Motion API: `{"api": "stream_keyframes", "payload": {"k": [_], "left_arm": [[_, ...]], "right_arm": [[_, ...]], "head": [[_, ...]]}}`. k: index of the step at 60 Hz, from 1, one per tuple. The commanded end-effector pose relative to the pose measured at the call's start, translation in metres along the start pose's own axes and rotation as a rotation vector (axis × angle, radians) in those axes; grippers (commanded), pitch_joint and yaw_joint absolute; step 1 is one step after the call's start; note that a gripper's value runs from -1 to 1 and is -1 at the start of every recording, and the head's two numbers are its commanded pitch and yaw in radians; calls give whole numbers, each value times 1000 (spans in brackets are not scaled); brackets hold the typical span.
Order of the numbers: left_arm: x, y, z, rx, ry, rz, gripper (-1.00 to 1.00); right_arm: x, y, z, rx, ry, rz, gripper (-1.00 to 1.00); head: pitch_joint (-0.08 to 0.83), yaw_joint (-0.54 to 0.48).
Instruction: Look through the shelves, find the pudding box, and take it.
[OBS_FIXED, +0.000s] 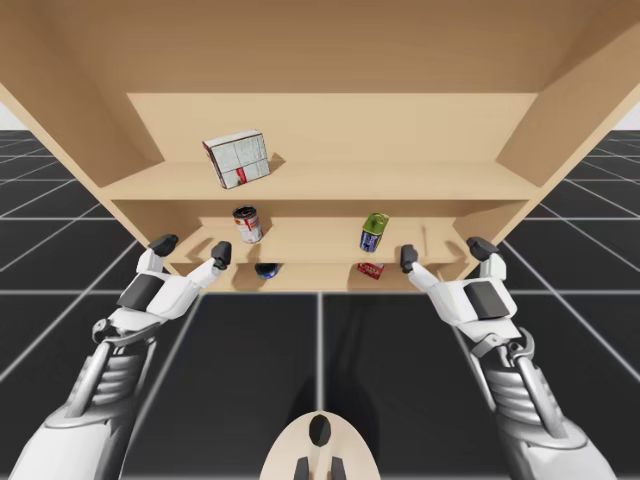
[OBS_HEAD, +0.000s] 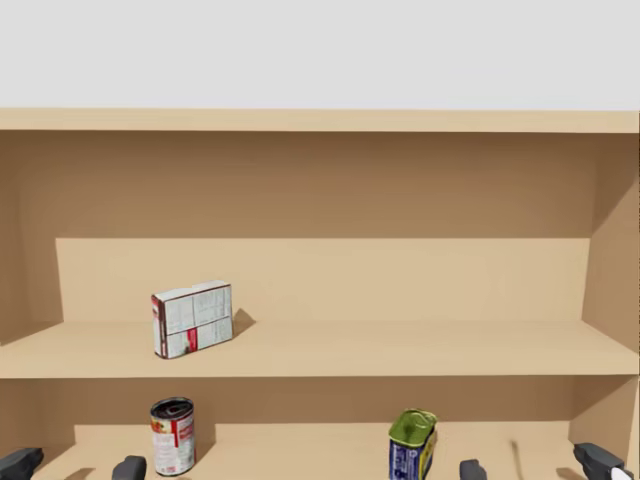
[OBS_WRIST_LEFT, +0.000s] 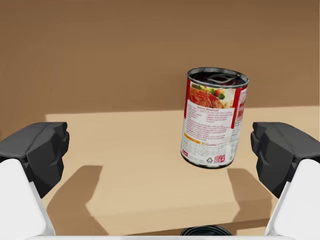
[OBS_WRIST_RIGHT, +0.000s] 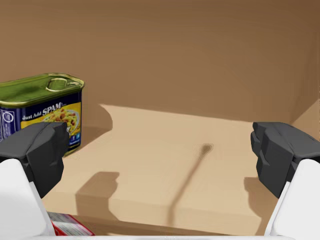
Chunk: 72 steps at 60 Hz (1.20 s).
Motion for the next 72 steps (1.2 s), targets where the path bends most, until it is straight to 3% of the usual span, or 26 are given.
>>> {"api": "stream_keyframes", "payload": {"k": [1,15,30,42,49,59,72], "left_arm": [[0,0,0,0,1,0,-1000],[0,0,0,0,0,1,-1000],[-1,0,-1,-3,2,0,-1000],[6,-5,5,-19,-6,9,-1000],[33,-16,18,-78,28,31,-1000],[80,-36,40,-132,32,0,-1000],[122,-49,38,-183,40,-37,-1000]], "right_arm": [[0,1,1,-23,-28,-15,-1000],[2,-1,0,-21,-13,-23,-1000],[2,0,0,-22,-14,-14,-1000],[2,-1,1,-22,-13,-14,-1000],[2,-1,1,-27,-11,-16,-1000],[2,-2,1,-32,-10,-14,-1000],[1,-3,0,-35,-9,-12,-1000]], "head": [[7,-24],[59,22],[130,198],[134,226],[137,219],[142,217],[145,225]]}}
